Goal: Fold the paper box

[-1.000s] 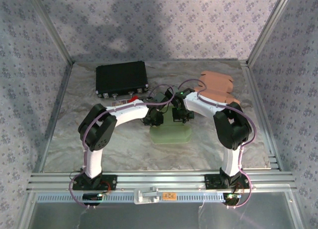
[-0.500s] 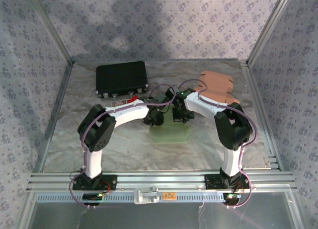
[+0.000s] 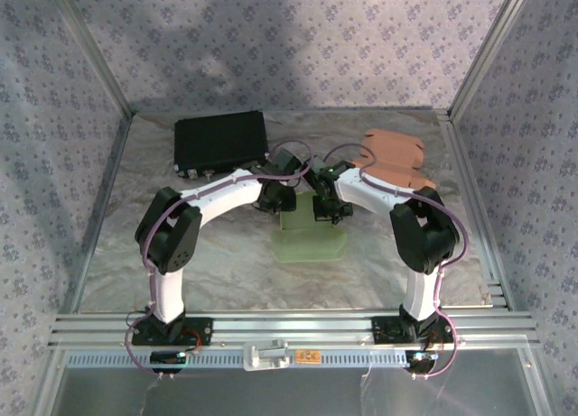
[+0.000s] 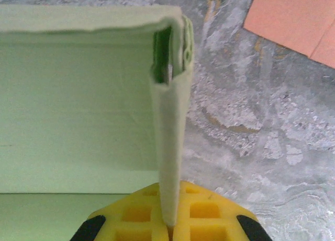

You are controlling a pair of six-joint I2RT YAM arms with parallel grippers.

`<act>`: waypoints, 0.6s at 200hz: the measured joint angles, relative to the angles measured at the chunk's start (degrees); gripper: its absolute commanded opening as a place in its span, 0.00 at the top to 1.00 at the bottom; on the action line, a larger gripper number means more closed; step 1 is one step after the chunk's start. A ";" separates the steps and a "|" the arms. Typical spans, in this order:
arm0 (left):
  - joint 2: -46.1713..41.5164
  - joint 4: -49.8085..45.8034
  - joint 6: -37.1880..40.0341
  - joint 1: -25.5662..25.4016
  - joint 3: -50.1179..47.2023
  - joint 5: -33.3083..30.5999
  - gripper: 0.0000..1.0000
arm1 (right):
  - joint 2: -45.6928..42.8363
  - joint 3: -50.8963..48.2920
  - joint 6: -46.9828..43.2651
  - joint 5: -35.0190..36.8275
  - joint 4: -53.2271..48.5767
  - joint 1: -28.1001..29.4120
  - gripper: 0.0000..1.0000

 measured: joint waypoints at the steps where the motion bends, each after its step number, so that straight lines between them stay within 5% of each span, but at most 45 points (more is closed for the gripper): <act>1: 0.07 0.04 0.00 0.04 0.11 -0.02 0.65 | 0.00 0.00 0.00 0.00 0.00 0.02 1.00; 83: 3.41 -0.20 1.66 0.70 1.44 -0.55 0.75 | 0.00 0.00 0.22 0.02 -0.26 0.28 1.00; 120: 3.67 -1.60 2.51 0.63 2.03 -2.86 1.00 | 0.00 0.00 0.24 -0.02 -0.24 0.28 1.00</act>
